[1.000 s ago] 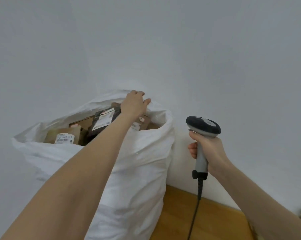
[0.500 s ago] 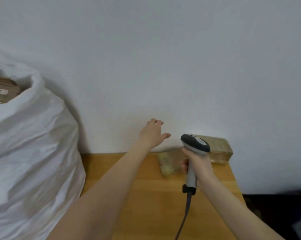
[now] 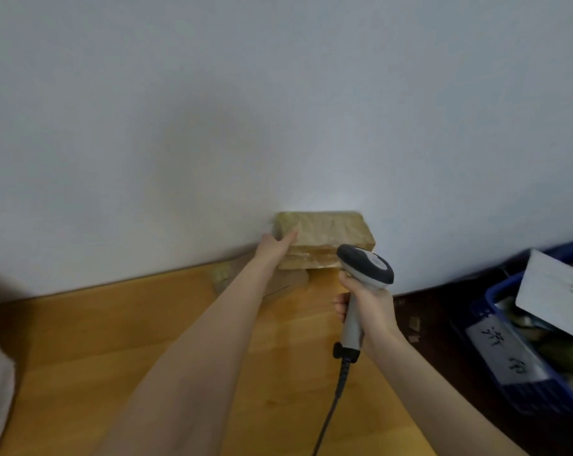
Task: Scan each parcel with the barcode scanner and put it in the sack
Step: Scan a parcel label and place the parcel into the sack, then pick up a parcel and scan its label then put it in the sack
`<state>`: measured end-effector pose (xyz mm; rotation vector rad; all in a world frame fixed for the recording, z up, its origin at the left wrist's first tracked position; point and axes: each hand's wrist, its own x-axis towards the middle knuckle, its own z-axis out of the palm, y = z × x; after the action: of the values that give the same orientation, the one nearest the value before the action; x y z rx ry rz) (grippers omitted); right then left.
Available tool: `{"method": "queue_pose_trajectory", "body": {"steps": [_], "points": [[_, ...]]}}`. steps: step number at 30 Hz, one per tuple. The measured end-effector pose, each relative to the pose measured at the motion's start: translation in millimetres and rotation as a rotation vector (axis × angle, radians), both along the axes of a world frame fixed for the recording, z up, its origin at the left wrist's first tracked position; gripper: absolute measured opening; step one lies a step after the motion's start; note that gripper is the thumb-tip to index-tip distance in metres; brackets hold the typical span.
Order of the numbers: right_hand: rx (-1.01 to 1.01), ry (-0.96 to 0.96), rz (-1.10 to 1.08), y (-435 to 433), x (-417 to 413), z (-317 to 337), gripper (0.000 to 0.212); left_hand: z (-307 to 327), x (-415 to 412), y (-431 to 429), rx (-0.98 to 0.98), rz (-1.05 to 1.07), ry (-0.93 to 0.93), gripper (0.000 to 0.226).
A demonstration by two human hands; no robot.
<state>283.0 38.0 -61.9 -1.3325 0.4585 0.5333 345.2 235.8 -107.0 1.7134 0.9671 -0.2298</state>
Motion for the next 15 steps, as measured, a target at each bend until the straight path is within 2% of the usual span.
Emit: {"method": "queue_pose_trajectory", "body": {"steps": [2, 5, 8, 10, 11, 15], "points": [[-0.005, 0.007, -0.005, -1.7, 4.0, -9.5, 0.018, -13.3, 3.9, 1.5, -0.193, 0.11, 0.029, 0.096], [-0.011, 0.023, 0.001, -3.2, 3.4, -16.6, 0.018, -18.8, 0.8, 4.8, -0.312, 0.162, 0.023, 0.074], [0.021, 0.023, -0.005, -2.8, 0.8, -12.9, 0.017, -12.8, -15.8, 13.7, -0.327, 0.203, -0.073, 0.044], [0.059, 0.016, -0.018, 0.5, -0.1, -4.8, 0.017, 0.3, -32.3, 26.9, -0.241, 0.166, -0.146, 0.034], [0.079, 0.012, -0.026, 3.7, 0.1, 0.6, 0.017, 9.7, -40.6, 36.0, -0.147, 0.122, -0.19, 0.039], [0.156, -0.016, -0.004, 29.8, -7.5, 21.3, 0.016, 56.9, -83.8, 72.7, 0.304, -0.097, -0.38, 0.096]]}}
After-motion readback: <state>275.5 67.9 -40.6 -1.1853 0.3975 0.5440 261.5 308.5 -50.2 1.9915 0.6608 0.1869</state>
